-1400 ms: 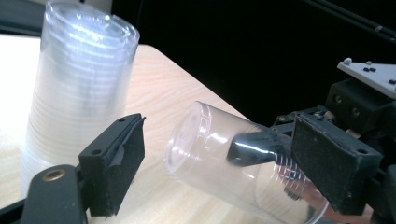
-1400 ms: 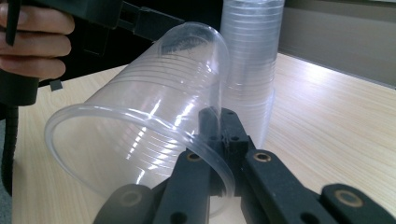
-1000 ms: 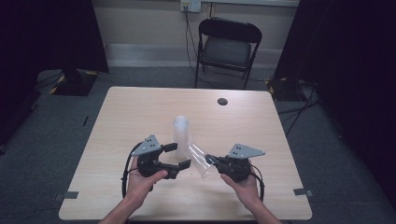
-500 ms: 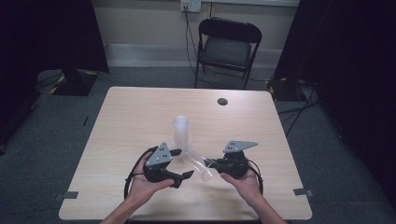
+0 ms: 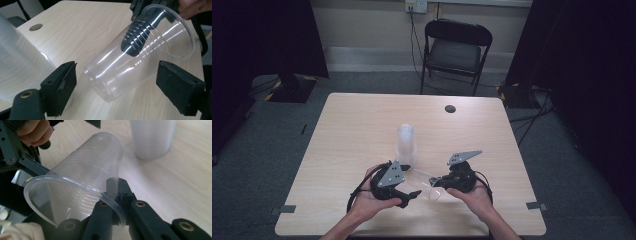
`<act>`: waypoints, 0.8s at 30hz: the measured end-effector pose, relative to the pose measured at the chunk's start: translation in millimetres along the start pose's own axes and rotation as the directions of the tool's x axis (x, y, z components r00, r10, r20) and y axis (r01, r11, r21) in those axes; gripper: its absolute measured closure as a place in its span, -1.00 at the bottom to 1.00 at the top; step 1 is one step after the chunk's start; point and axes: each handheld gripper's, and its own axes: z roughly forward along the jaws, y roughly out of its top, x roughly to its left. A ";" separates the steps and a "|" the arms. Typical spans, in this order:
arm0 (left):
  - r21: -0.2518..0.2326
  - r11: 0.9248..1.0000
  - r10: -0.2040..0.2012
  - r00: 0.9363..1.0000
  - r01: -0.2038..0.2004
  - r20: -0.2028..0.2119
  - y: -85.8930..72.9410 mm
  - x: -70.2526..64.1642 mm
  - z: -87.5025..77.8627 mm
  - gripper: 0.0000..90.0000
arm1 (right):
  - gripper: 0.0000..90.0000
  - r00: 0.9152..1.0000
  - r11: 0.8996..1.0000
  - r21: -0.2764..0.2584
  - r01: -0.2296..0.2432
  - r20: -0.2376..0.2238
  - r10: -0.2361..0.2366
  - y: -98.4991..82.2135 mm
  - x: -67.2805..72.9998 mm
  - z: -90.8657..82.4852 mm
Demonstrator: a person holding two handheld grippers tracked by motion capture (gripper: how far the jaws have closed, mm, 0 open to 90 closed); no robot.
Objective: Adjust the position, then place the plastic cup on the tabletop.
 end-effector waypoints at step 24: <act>0.107 0.967 0.233 0.972 -0.233 0.015 -4.7 -26.5 20.5 -0.49 | 0.99 0.994 0.992 0.115 -0.042 -0.091 0.052 6.7 -1.4 16.2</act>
